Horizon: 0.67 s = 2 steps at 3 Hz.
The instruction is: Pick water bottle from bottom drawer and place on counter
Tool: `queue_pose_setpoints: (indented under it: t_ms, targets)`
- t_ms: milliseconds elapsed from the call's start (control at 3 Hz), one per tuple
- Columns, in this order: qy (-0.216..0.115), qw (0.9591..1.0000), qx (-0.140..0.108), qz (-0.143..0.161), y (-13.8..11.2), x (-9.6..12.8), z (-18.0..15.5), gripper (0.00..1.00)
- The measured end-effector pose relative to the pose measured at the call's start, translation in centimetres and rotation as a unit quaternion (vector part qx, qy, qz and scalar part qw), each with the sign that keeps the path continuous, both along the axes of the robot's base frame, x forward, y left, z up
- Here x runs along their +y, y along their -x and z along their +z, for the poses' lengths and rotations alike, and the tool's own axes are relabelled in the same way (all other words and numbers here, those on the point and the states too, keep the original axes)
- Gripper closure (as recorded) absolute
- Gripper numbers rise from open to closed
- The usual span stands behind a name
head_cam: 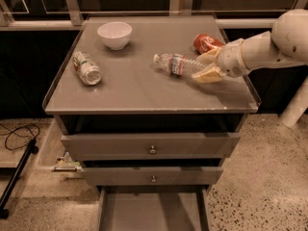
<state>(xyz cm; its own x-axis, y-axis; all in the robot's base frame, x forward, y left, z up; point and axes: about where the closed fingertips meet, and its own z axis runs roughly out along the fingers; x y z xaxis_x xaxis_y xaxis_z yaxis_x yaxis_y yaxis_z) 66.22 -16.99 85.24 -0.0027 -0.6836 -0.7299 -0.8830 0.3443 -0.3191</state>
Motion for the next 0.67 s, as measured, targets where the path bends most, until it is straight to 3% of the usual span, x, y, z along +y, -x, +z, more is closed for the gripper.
queue_pose_setpoints:
  t_ms: [667]
  targets:
    - [0.000,1.0000,0.000,0.000,0.00,0.01,0.00,0.36]
